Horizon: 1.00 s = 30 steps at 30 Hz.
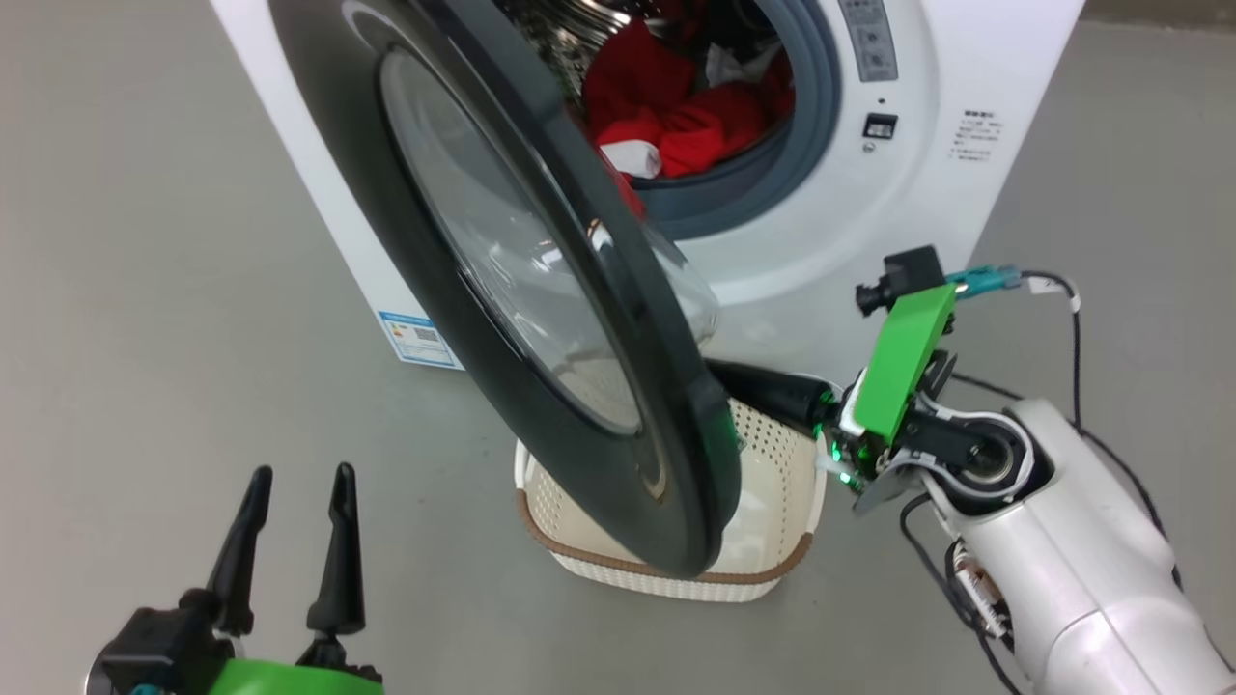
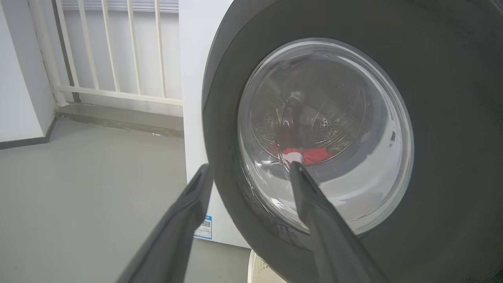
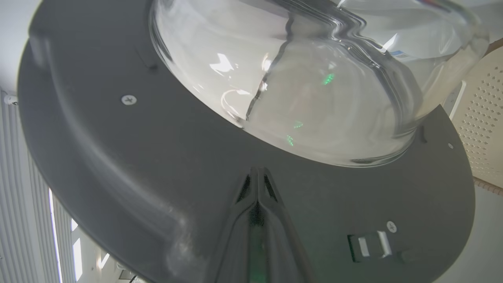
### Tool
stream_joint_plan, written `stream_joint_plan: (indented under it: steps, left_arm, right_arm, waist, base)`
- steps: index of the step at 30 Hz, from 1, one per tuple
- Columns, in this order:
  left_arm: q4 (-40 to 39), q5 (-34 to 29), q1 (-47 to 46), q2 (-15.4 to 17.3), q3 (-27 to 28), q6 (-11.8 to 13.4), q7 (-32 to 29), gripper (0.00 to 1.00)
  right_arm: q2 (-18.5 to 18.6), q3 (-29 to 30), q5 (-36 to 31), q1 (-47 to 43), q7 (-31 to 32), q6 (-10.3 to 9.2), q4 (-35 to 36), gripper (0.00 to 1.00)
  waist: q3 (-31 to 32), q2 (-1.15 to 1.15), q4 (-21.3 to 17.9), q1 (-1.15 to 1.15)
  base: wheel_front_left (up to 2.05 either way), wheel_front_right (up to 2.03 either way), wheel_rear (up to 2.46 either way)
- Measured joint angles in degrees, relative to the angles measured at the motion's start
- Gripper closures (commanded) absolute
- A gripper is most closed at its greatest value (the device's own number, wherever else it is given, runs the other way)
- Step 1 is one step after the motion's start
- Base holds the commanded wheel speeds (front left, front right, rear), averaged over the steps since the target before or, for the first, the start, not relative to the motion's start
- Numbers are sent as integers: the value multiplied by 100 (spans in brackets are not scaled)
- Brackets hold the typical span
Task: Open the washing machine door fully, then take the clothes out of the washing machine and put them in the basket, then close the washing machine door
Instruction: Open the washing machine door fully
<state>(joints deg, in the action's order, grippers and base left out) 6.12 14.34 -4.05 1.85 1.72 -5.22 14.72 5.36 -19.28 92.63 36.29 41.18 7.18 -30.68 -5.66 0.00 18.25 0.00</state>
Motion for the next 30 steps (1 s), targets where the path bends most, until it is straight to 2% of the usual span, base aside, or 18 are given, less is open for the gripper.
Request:
stream_joint_plan:
  steps: [13,30]
  left_arm:
    - [63,-18,244,4,34,13,0,0]
    - [96,-14,465,23,34,15,0,0]
  right_arm:
    - [-78,-419,144,-312,15,0,13,100]
    - [-101,-1405,932,-421,-454,0,20,100]
  waist:
    - [403,0,376,0]
    - [733,0,955,0]
  base:
    - [0,0,0]
    - [0,0,0]
